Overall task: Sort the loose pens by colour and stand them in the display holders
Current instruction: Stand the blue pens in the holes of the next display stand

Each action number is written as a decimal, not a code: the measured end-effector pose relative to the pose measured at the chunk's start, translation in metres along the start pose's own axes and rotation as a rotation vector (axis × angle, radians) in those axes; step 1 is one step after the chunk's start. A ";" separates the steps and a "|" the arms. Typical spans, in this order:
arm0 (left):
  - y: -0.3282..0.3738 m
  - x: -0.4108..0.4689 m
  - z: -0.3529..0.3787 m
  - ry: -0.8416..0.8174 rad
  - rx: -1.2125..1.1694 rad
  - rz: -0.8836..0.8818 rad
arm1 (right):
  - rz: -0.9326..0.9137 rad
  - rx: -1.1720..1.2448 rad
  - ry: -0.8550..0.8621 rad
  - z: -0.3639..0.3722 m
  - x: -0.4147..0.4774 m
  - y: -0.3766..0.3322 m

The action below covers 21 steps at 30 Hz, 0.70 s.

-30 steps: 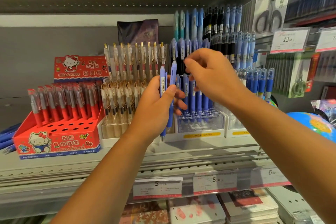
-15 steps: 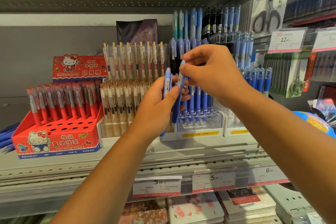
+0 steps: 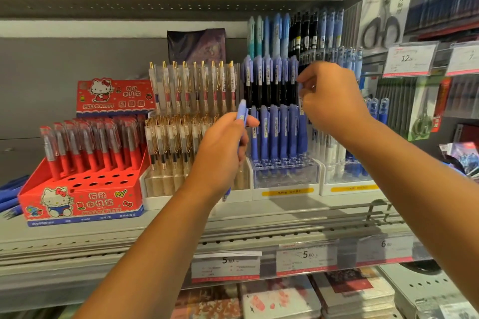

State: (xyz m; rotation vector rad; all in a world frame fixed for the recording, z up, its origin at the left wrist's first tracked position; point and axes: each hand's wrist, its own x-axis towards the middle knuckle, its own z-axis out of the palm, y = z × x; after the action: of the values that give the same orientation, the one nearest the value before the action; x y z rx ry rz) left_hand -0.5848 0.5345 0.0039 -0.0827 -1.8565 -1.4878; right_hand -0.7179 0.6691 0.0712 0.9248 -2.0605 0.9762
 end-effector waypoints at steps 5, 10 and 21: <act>-0.001 0.000 0.000 -0.027 0.094 0.032 | 0.028 -0.065 -0.090 0.006 -0.004 0.005; -0.001 0.000 0.001 -0.025 0.074 0.055 | -0.046 -0.371 -0.216 0.006 -0.008 0.001; 0.000 -0.001 0.002 0.051 -0.051 0.067 | -0.136 -0.495 -0.190 0.007 -0.016 -0.011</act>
State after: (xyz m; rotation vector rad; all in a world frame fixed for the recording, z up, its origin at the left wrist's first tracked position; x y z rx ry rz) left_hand -0.5854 0.5365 0.0031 -0.1284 -1.7590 -1.4782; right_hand -0.7027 0.6630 0.0590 0.8958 -2.2150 0.2878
